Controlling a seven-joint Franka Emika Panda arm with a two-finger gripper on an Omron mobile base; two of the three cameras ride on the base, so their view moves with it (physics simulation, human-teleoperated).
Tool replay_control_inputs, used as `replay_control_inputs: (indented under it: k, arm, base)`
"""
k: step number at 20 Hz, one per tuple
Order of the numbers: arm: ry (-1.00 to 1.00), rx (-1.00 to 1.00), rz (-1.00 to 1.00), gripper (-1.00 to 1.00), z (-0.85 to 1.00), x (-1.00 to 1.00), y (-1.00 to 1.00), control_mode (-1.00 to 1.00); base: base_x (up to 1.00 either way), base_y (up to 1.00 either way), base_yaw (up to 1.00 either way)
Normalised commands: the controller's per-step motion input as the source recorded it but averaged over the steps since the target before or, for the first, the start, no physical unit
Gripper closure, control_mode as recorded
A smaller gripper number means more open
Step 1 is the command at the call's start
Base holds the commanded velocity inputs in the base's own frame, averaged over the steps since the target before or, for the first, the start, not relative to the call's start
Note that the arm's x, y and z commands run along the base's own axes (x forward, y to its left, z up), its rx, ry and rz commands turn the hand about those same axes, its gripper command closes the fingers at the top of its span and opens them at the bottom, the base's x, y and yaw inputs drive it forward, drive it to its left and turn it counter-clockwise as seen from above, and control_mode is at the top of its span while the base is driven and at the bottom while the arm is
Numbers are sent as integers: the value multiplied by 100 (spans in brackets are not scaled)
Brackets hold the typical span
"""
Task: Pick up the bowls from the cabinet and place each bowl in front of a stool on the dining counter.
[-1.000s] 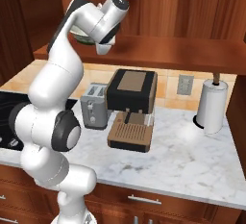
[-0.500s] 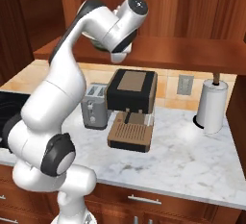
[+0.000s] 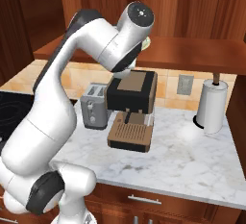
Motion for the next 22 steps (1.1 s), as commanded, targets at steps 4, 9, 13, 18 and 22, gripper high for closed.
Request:
replay_control_inputs:
  k: [4,9,13,18,22]
  arm:
    - [0,-3,-5,100,2,-99,24,-100]
    - [0,-7,0,100,0,-69,47,-100]
    - [0,-6,0,100,0,-51,25,-100]
    - [2,0,0,100,1,-52,0,-100]
    - [8,0,0,100,0,-77,0,-100]
  base:
    - [0,0,0]
    - [0,0,0]
    - [0,0,0]
    - [0,0,0]
    - [0,0,0]
